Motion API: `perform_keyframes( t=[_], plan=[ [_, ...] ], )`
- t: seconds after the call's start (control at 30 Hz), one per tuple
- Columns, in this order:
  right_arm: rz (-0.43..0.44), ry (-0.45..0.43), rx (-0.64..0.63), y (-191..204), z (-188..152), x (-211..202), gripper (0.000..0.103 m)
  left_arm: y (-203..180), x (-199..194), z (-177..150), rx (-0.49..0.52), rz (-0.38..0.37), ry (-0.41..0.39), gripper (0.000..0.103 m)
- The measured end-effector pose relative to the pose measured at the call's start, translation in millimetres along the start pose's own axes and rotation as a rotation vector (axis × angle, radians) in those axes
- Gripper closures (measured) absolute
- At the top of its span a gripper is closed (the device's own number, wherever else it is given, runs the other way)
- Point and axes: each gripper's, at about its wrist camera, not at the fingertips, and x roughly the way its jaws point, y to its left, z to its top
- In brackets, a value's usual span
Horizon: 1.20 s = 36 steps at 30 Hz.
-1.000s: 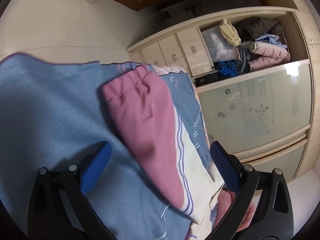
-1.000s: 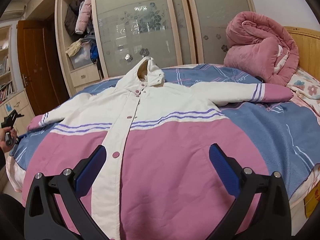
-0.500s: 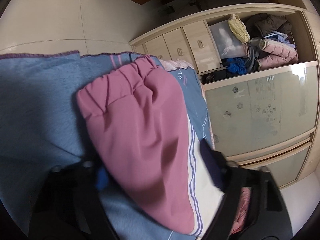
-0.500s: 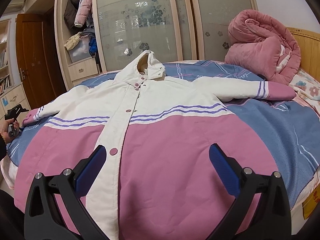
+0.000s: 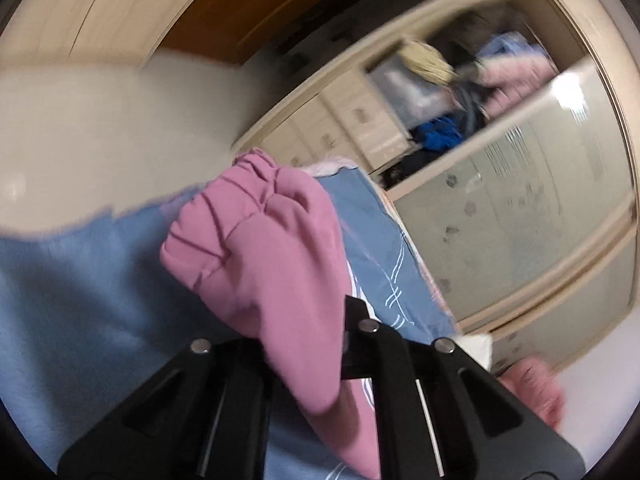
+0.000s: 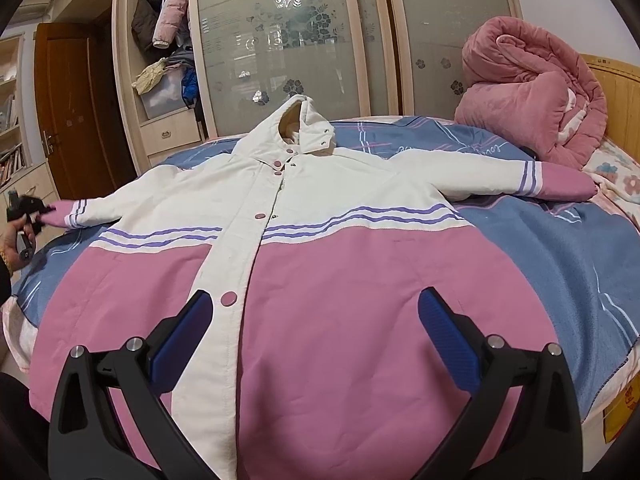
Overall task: Fold large clothes
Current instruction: 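Lift the sleeve with the left gripper and fold it across the jacket chest, then open the left gripper on the chest and withdraw it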
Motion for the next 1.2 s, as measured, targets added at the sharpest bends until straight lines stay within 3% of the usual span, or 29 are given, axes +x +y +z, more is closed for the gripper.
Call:
perform_keyframes(
  t=[0.13, 0.27, 0.47, 0.63, 0.7, 0.87, 0.97, 1.03, 1.07, 1.1, 1.13, 1.2],
  plan=[
    [0.004, -0.027, 0.011, -4.9, 3.3, -8.8, 0.001, -49.8, -9.0, 0.7, 0.143, 0.044, 0.014, 0.098],
    [0.017, -0.026, 0.068, -17.8, 4.4, -14.2, 0.001, -92.5, -15.6, 5.9, 0.223, 0.07, 0.004, 0.098],
    [0.031, -0.024, 0.106, -27.2, 9.1, -17.3, 0.001, -199.9, -21.2, -9.5, 0.496, 0.107, -0.044, 0.099],
    [0.036, -0.054, 0.111, -29.2, 13.2, -24.3, 0.001, -295.3, -2.6, -81.5, 0.779, 0.071, 0.009, 0.099],
    [0.033, -0.058, 0.109, -30.5, 13.3, -25.2, 0.001, -325.4, 6.3, -121.0, 0.847, 0.018, 0.051, 0.099],
    [0.033, -0.067, 0.128, -38.7, 15.5, -30.0, 0.001, -352.8, 38.7, -212.4, 0.963, -0.004, 0.158, 0.098],
    [0.023, -0.067, 0.129, -43.1, 15.6, -30.6, 0.001, -344.2, 64.6, -256.9, 0.956, 0.015, 0.235, 0.096],
    [0.023, -0.067, 0.132, -45.8, 15.4, -30.8, 0.001, -331.2, 81.2, -282.6, 0.942, 0.041, 0.283, 0.086],
    [0.023, -0.067, 0.132, -46.9, 15.5, -30.9, 0.001, -322.5, 89.4, -293.4, 0.916, 0.047, 0.327, 0.06],
    [0.024, -0.066, 0.133, -48.0, 15.8, -30.7, 0.001, -312.5, 100.1, -304.7, 0.887, 0.055, 0.377, 0.017],
    [0.029, -0.065, 0.134, -49.0, 16.0, -30.4, 0.001, -305.6, 103.1, -313.5, 0.877, 0.057, 0.38, 0.003],
    [0.03, -0.062, 0.135, -50.1, 16.3, -30.1, 0.001, -300.6, 103.6, -331.8, 0.926, 0.074, 0.338, 0.002]
  ],
)
